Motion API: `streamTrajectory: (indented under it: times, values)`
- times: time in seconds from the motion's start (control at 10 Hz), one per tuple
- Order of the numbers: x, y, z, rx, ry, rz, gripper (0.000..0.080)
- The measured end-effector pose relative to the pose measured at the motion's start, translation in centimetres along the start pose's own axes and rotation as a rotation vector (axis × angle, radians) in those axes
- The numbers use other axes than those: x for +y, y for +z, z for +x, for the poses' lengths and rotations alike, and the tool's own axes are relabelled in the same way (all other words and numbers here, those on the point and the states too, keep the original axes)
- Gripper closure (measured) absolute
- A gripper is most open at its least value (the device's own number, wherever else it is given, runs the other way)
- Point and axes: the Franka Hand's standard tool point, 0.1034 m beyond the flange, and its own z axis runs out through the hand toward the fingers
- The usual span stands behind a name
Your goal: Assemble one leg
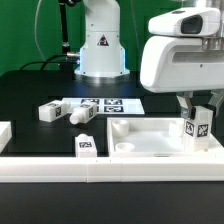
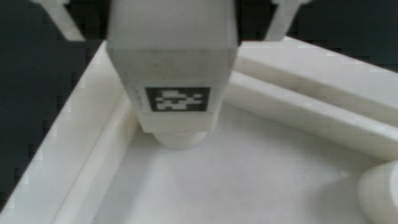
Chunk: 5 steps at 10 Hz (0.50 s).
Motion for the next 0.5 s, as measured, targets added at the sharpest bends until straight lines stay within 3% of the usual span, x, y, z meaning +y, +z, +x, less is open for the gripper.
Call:
streamTrajectory:
  times: [0.5]
  values:
    - [0.47,0.04,-0.12,0.000,0.402,0.013,0.0513]
